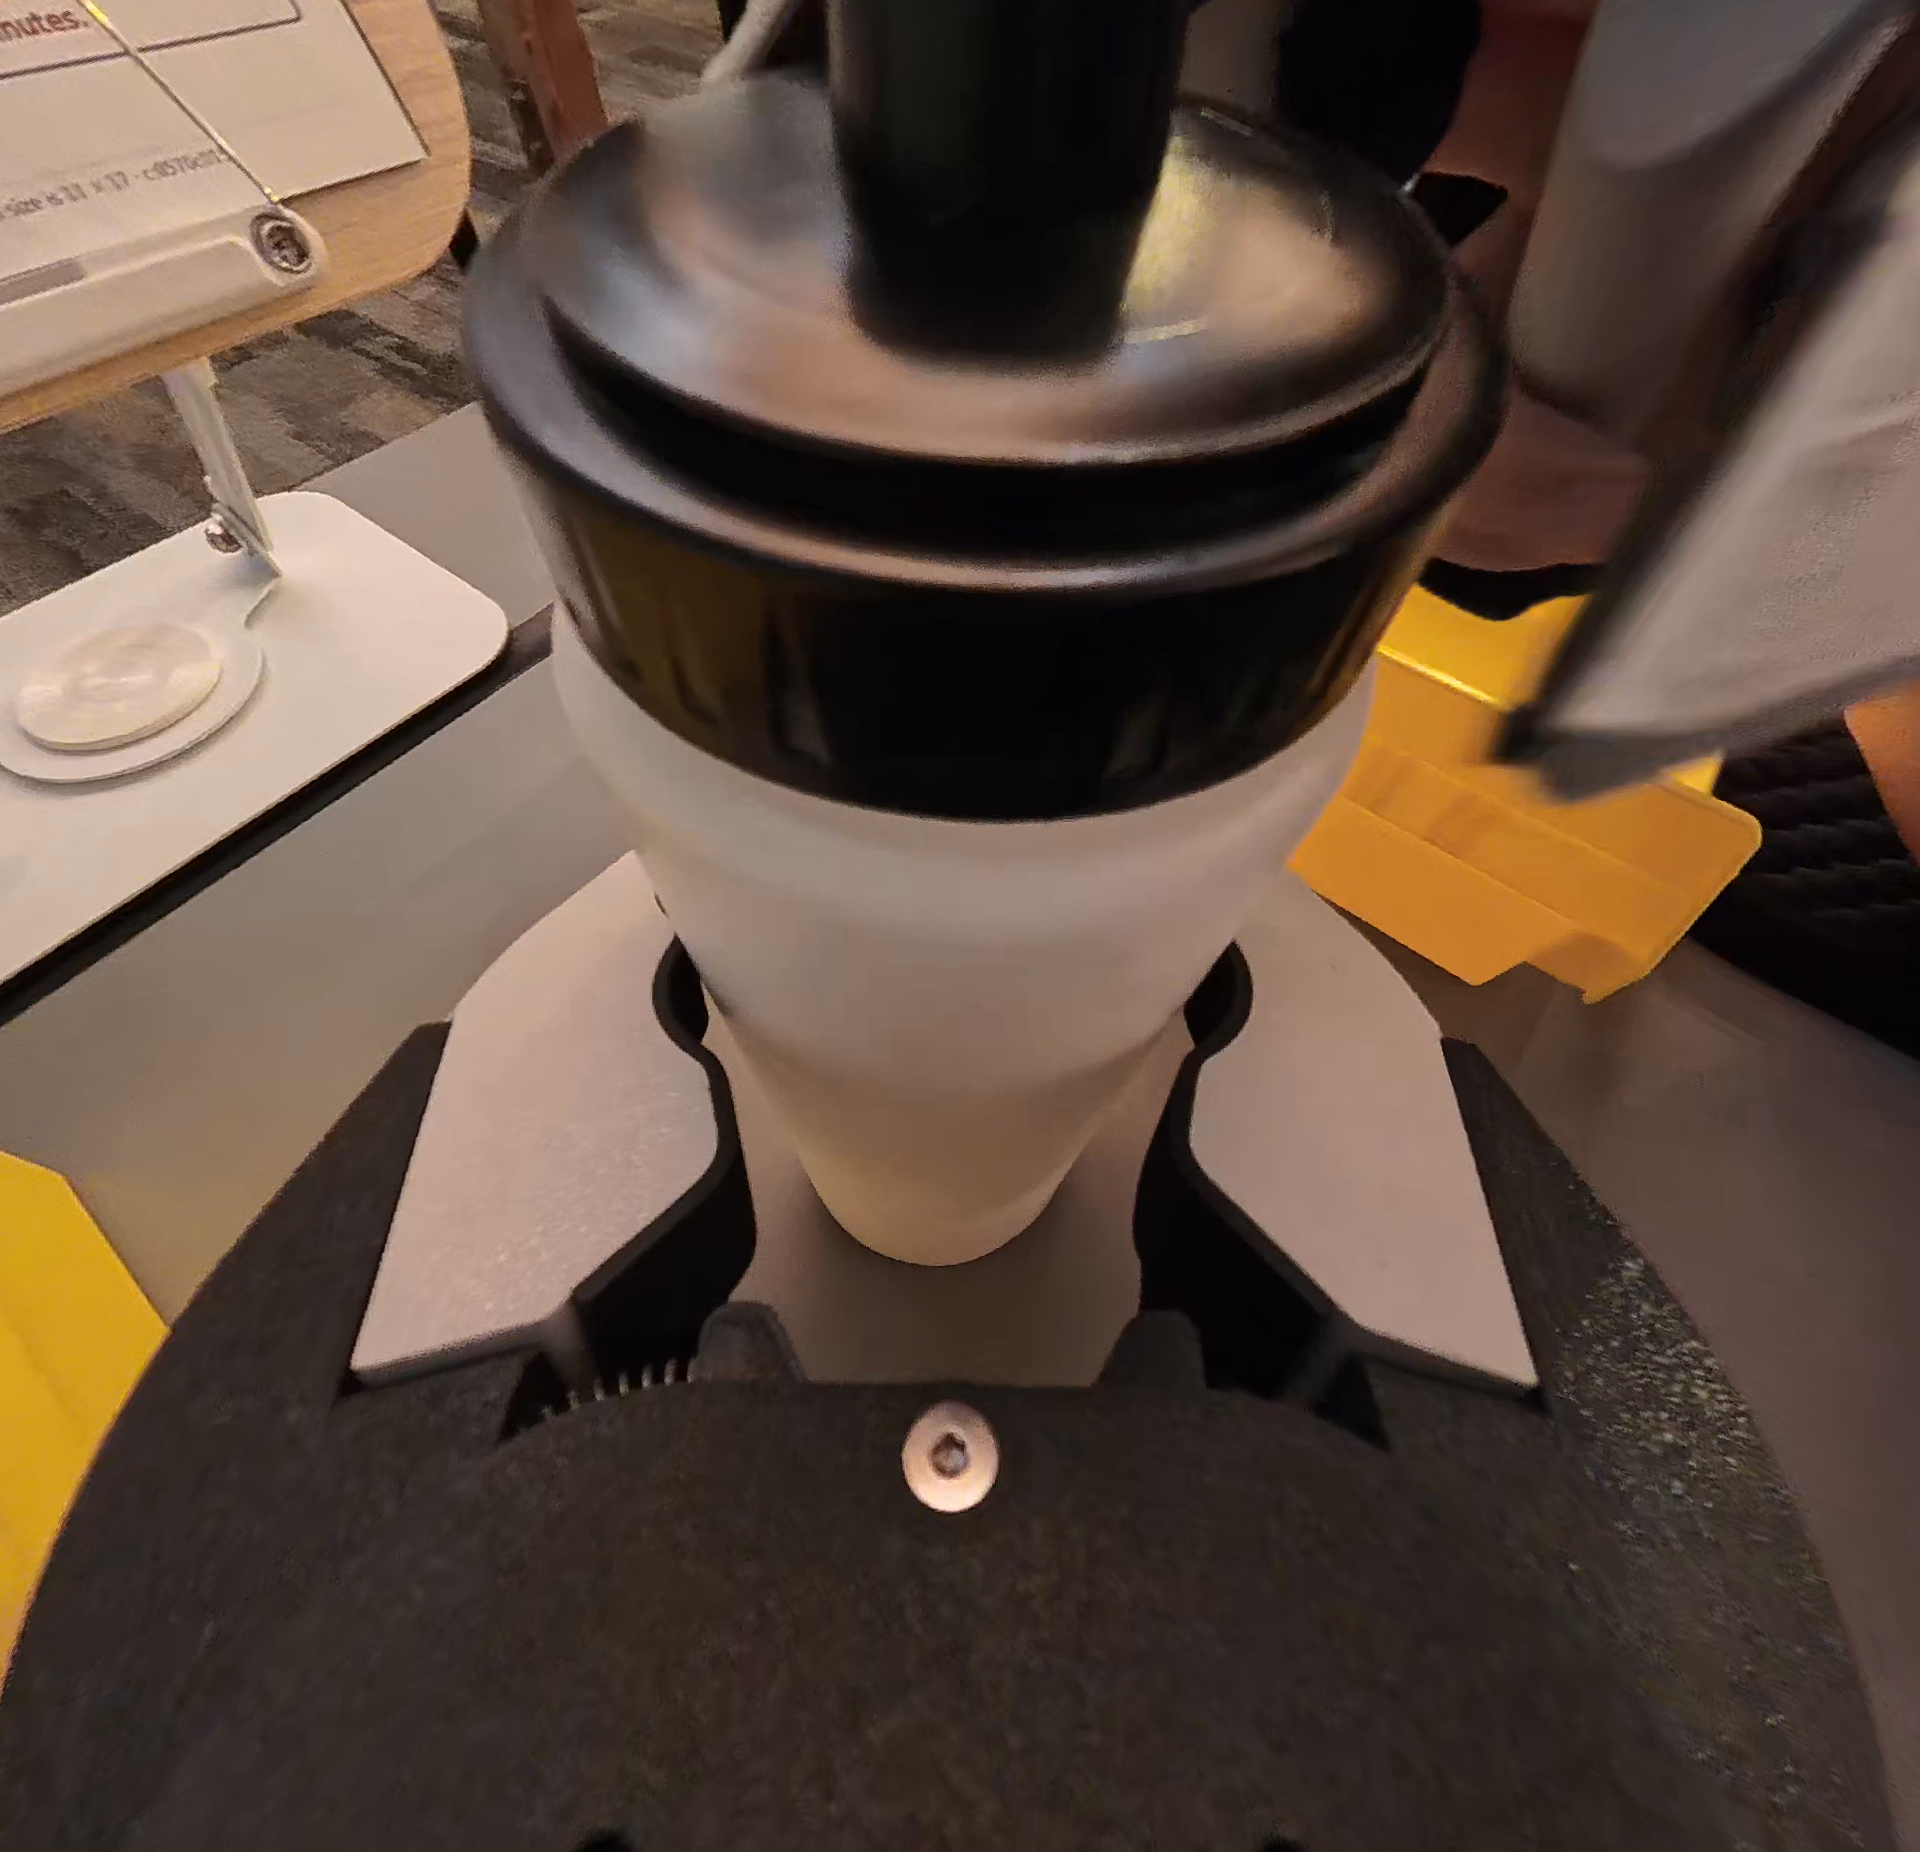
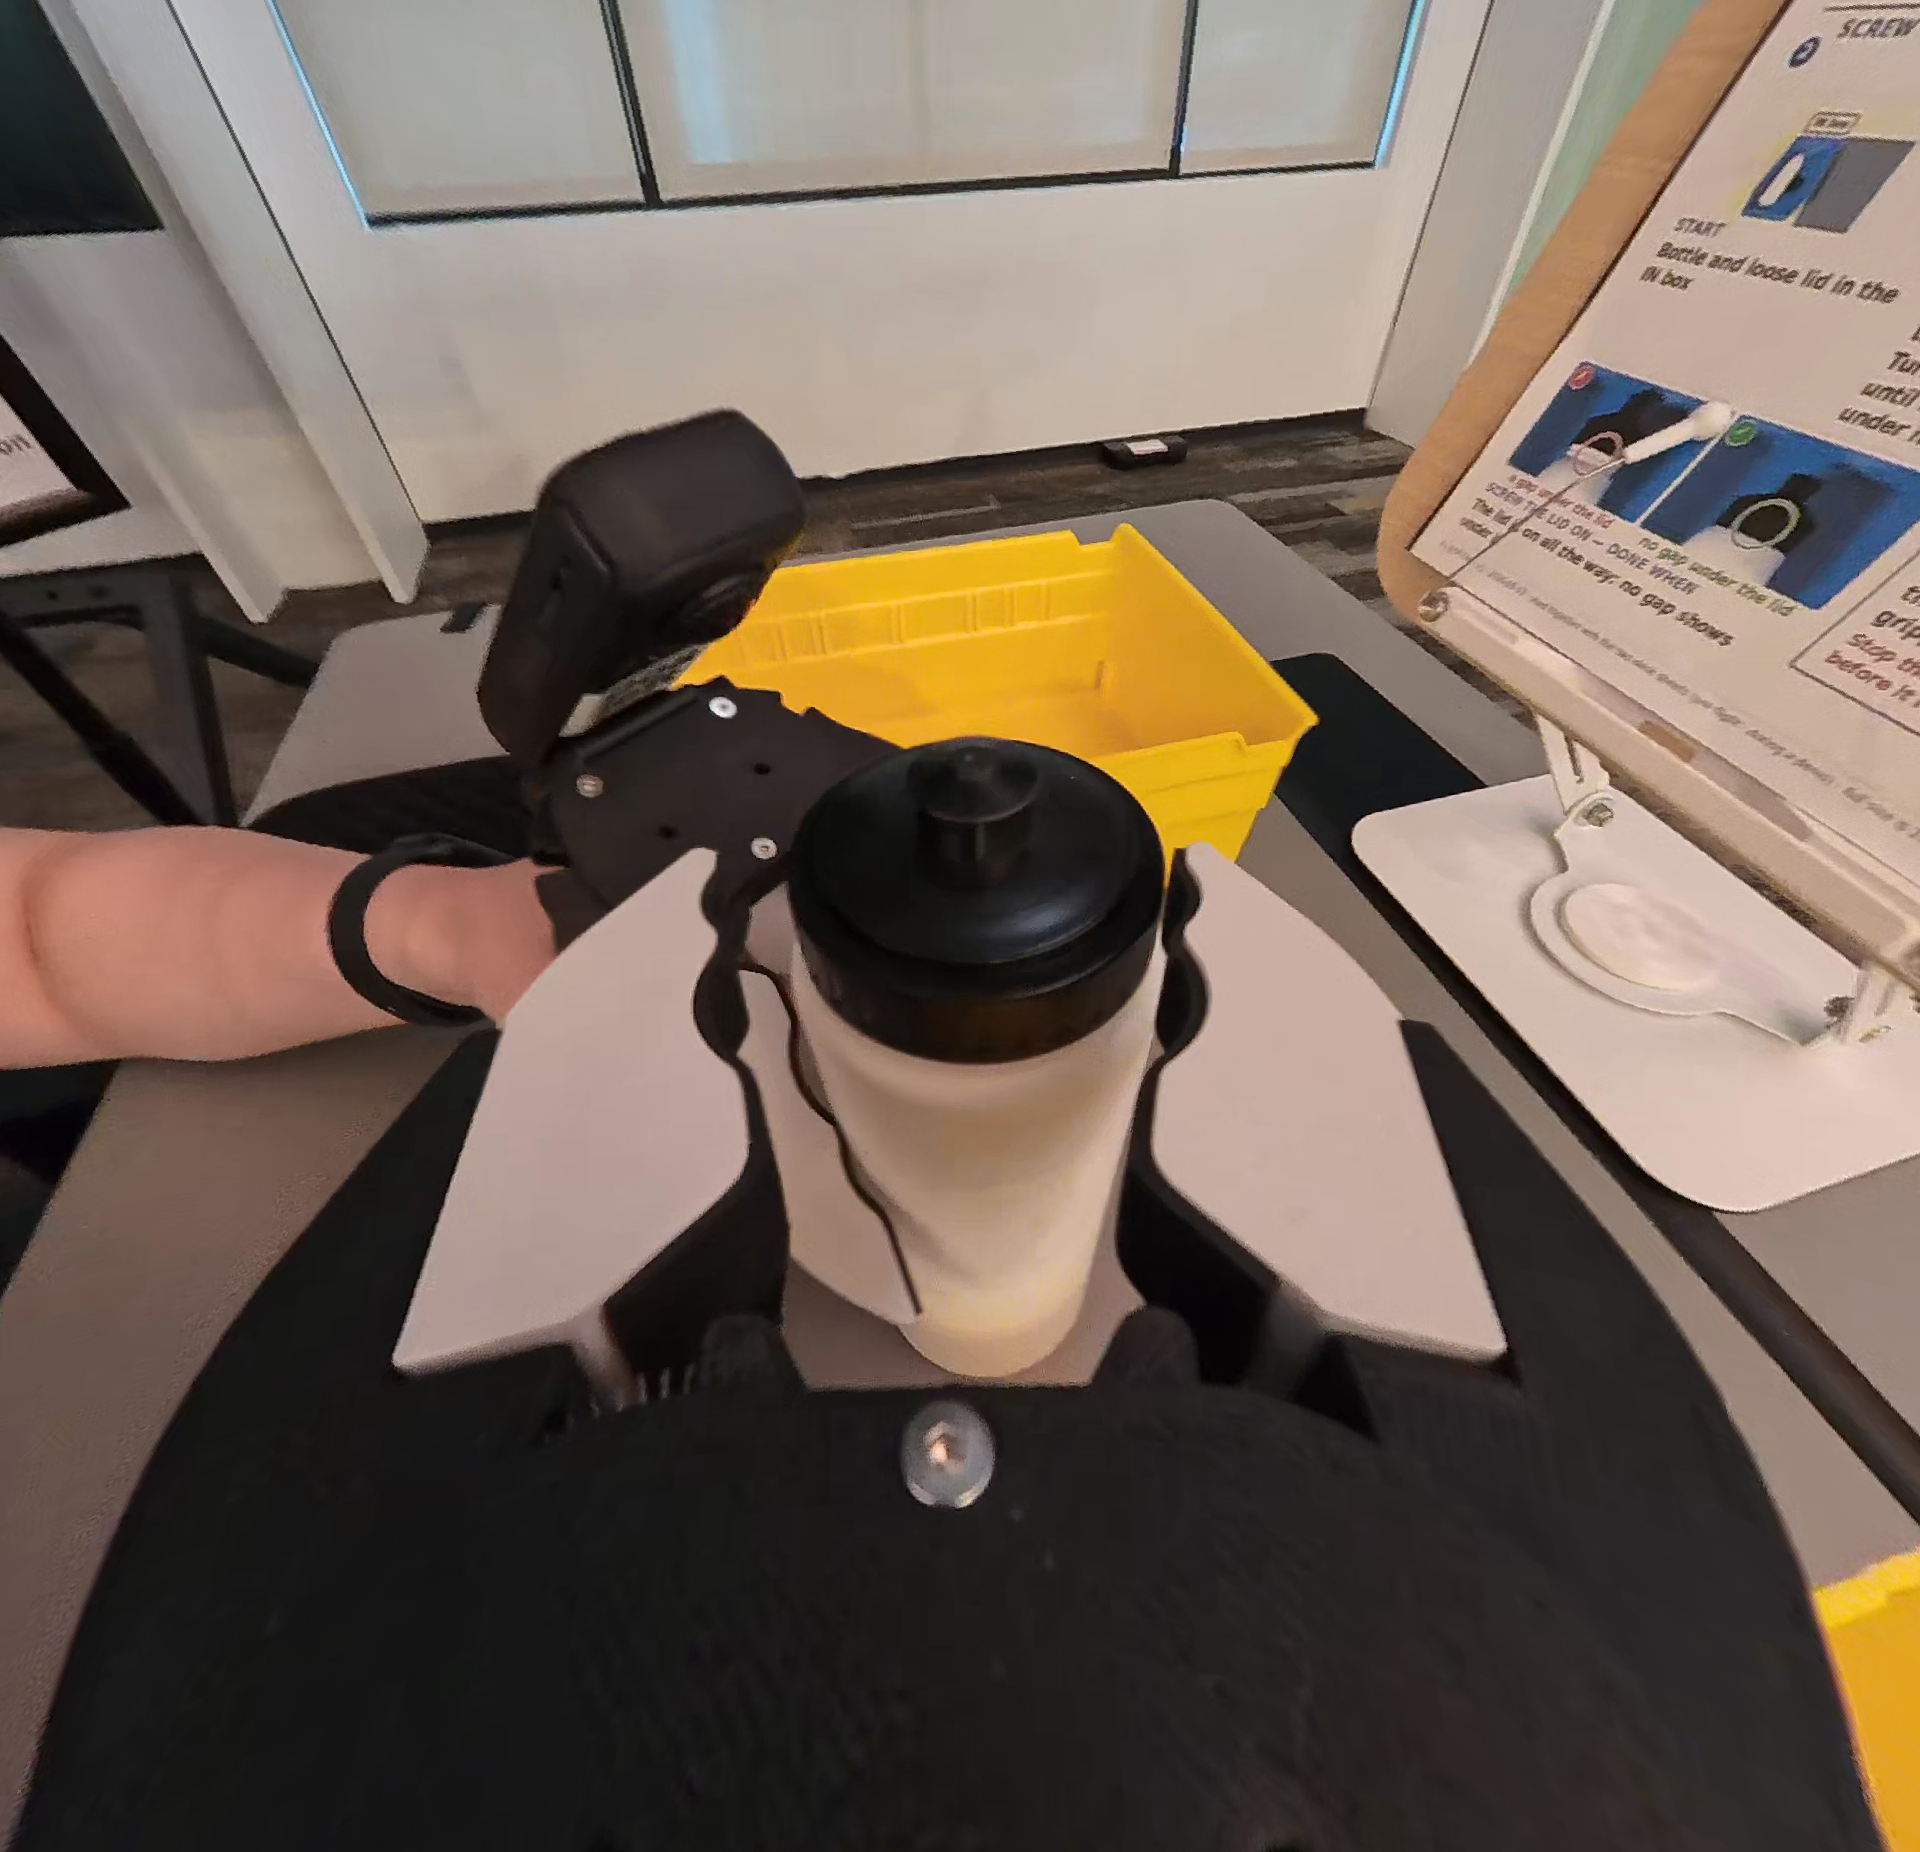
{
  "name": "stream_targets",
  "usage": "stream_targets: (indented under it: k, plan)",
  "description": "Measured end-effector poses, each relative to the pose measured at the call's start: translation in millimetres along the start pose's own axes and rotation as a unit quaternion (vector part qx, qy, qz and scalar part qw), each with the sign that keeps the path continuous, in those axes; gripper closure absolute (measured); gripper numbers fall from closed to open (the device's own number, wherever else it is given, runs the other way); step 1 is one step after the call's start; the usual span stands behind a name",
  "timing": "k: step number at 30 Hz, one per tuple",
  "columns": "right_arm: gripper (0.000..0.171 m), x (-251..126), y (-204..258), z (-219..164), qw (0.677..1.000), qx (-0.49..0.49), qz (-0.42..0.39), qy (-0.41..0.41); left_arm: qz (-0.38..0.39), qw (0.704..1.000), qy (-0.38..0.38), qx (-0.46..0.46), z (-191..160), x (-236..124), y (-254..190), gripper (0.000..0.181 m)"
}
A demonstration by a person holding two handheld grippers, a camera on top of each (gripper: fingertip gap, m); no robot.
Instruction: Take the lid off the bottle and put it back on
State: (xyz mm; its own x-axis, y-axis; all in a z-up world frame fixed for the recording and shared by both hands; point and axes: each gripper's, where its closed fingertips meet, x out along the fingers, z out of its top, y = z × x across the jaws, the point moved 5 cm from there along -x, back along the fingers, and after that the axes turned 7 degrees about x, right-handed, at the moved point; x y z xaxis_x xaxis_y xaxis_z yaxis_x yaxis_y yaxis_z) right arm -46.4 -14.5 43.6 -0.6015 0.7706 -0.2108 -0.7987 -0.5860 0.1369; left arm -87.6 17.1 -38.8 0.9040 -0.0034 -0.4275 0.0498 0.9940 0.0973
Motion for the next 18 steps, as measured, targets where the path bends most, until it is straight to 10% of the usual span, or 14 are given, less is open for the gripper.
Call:
stream_targets:
  k: [12,18]
  plan:
    - [0.100,18.3,7.8,-1.1,0.981,0.029,-0.187,-0.050,0.087,0.995,0.030,-0.035,-3.1,-6.1,9.7,0.090]
    - [0.090,9.4,5.6,6.1,0.997,0.022,-0.065,-0.032,0.039,0.999,0.018,-0.023,-2.3,-3.8,7.9,0.089]
